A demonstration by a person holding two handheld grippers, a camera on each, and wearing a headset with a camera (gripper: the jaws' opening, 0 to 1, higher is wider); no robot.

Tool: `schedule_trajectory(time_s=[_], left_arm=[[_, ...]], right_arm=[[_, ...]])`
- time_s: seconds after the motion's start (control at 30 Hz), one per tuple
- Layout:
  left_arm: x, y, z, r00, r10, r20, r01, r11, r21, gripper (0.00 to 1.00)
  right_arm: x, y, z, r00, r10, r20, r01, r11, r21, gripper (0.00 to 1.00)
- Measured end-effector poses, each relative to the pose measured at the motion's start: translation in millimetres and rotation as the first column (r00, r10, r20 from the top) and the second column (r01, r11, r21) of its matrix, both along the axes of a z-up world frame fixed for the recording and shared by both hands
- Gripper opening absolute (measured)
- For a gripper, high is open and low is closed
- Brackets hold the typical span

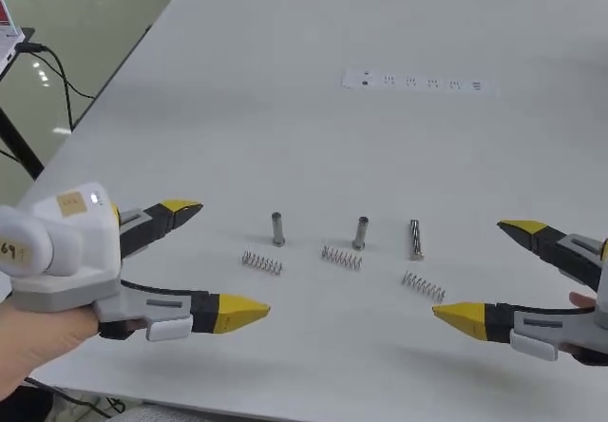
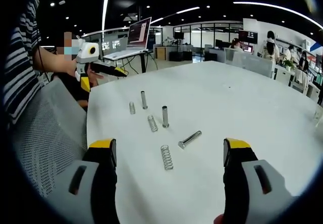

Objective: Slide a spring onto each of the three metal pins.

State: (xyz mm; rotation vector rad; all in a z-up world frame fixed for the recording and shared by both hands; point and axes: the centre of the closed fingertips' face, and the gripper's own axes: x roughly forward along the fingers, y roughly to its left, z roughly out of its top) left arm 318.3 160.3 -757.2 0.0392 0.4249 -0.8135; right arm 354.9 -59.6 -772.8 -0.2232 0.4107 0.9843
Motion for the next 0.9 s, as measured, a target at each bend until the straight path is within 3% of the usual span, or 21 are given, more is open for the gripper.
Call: schedule_trajectory(time_s=[0.57,0.9], left_arm=[[2.4,-3.5,2.4,1.000,-0.018,0.001,0.018,1.000,0.002,0.97],[5.1,-3.1,3.7,1.000,-0.013,0.004,0.013,1.000,-0.003,0.97]], right_arm=[[-1.5,-1.7,-5.6,1.000,-0.009,-0.013,0.009,1.000,-0.001,0.88],[-11.9,2.0,-11.4,0.999,-0.001,-0.039,0.001,1.000,-0.002,0.88]])
